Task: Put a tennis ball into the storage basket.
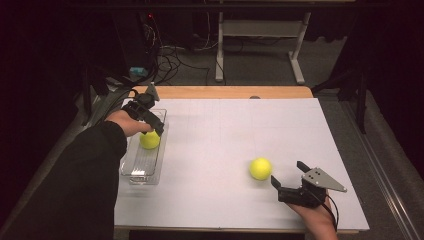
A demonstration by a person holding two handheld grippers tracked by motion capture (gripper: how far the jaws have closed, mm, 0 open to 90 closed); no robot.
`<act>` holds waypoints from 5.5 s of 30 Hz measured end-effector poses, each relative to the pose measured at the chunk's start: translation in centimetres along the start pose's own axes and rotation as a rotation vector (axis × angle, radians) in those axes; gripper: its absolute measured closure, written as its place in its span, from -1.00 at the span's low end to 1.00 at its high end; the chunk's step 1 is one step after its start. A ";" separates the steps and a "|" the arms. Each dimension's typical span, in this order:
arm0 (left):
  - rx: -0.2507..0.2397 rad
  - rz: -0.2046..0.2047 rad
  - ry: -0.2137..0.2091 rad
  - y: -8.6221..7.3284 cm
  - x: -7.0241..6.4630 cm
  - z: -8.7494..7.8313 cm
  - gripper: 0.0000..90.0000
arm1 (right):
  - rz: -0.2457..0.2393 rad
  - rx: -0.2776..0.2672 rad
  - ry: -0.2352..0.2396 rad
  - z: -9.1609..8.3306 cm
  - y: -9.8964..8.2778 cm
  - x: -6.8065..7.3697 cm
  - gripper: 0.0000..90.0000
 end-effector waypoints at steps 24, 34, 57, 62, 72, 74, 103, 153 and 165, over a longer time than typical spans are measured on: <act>0.019 0.118 -0.011 0.1 -4.9 1.7 -0.99 | -0.003 0.000 0.001 0.0 0.0 0.1 -1.00; -0.005 0.170 -0.025 -0.5 -7.7 2.5 -0.99 | -0.007 0.001 0.003 0.0 0.0 0.1 -1.00; 0.011 0.288 -0.097 -3.1 -12.6 3.9 -0.99 | 0.002 0.003 0.000 0.3 0.0 0.1 -1.00; 0.008 0.298 -0.110 -3.5 -12.7 4.1 -0.99 | 0.003 0.004 -0.004 0.4 0.0 0.0 -1.00; 0.012 0.298 -0.117 -3.7 -12.5 4.4 -0.99 | 0.005 0.010 -0.003 0.5 -0.1 0.0 -1.00; 0.015 0.301 -0.116 -3.6 -12.6 4.4 -0.99 | 0.004 0.012 -0.005 0.4 -0.2 0.0 -1.00; 0.023 0.310 -0.117 -3.7 -13.3 4.6 -0.99 | 0.001 -0.001 0.005 -0.1 0.4 0.4 -1.00; 0.037 0.305 -0.136 -3.8 -13.0 4.6 -0.99 | -0.054 0.155 0.085 5.8 2.3 4.1 -1.00; 0.034 0.300 -0.136 -3.8 -12.8 4.5 -0.99 | -0.057 0.218 0.079 5.8 1.3 3.7 -0.96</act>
Point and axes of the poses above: each handheld gripper's, and its own axes: z roughly forward along the jaws, y roughly out of its top, x roughly to its left, the point moved 2 cm from there along z, roughly forward along the jaws, and after that the axes turned 7 degrees about -y, right-handed, at the moved point
